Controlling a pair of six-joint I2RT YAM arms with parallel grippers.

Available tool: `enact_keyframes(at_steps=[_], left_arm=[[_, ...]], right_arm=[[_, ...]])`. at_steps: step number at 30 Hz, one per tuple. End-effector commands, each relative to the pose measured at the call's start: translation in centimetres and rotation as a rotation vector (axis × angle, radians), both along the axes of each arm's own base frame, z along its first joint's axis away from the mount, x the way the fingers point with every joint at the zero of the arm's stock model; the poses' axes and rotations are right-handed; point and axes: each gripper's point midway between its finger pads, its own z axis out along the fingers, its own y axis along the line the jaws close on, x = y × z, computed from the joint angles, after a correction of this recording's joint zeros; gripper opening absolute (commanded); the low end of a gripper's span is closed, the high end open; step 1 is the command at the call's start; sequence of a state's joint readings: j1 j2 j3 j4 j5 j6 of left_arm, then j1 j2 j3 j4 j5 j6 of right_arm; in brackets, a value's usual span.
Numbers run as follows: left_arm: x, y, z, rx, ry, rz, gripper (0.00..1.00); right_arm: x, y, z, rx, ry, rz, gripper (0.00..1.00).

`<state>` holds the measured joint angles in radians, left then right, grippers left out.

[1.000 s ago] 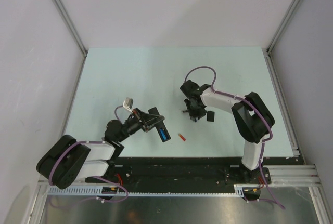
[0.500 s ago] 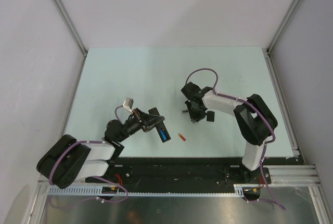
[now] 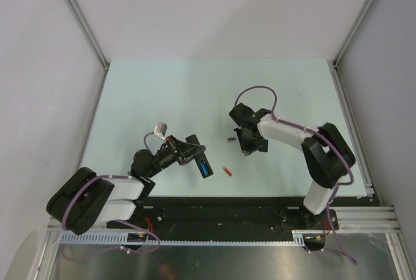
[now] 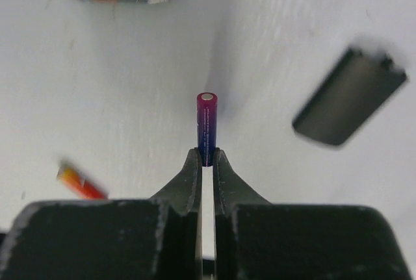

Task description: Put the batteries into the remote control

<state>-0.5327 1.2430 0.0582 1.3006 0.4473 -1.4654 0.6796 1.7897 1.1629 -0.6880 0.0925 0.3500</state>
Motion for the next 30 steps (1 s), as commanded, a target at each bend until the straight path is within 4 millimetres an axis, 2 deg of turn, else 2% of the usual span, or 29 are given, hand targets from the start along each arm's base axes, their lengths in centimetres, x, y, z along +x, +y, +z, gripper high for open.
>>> enact_keyframes(at_steps=[1,2,4,5,6,8,10,13,17,25,30], left_arm=[[-0.6,0.2,5.6,-0.126,-0.229,-0.001,0.00],[-0.5,0.1,5.7,-0.128,-0.229,-0.003,0.00],[-0.1,-0.2,5.9,-0.129,-0.233,-0.004,0.00],[0.0,-0.2,5.9,-0.128,-0.234,-0.002,0.00],[0.2,-0.3,6.1,-0.130,-0.239,-0.001,0.00],[0.5,-0.3,6.3,-0.128,-0.251,0.009,0.00],[0.7,-0.4,6.6,-0.128,-0.264,0.016,0.00],[1.0,-0.4,6.8,-0.126,-0.278,0.026,0.00],[0.9,-0.5,6.8,-0.119,-0.287,0.025,0.00],[0.7,-1.0,6.2,-0.107,-0.280,0.030,0.00],[0.3,-1.3,6.6,-0.120,-0.291,0.028,0.00]], right_arm=[[-2.4,0.4,8.8,0.067,-0.099,0.037,0.00],[-3.3,0.3,11.2,0.067,-0.098,0.052,0.00],[-5.3,1.2,14.1,0.092,-0.091,0.108,0.00],[-6.9,0.6,15.3,0.084,-0.053,0.120,0.00],[-7.5,1.7,17.6,0.132,-0.066,0.151,0.00],[-9.6,2.0,19.3,0.155,-0.019,0.185,0.00],[-11.7,3.9,21.5,0.231,0.019,0.254,0.00],[-13.9,5.3,22.5,0.267,0.074,0.321,0.00],[-15.4,5.9,22.5,0.253,0.119,0.378,0.00],[-15.6,7.2,20.7,0.214,0.185,0.430,0.00],[-15.3,8.3,19.8,0.218,0.207,0.443,0.00]])
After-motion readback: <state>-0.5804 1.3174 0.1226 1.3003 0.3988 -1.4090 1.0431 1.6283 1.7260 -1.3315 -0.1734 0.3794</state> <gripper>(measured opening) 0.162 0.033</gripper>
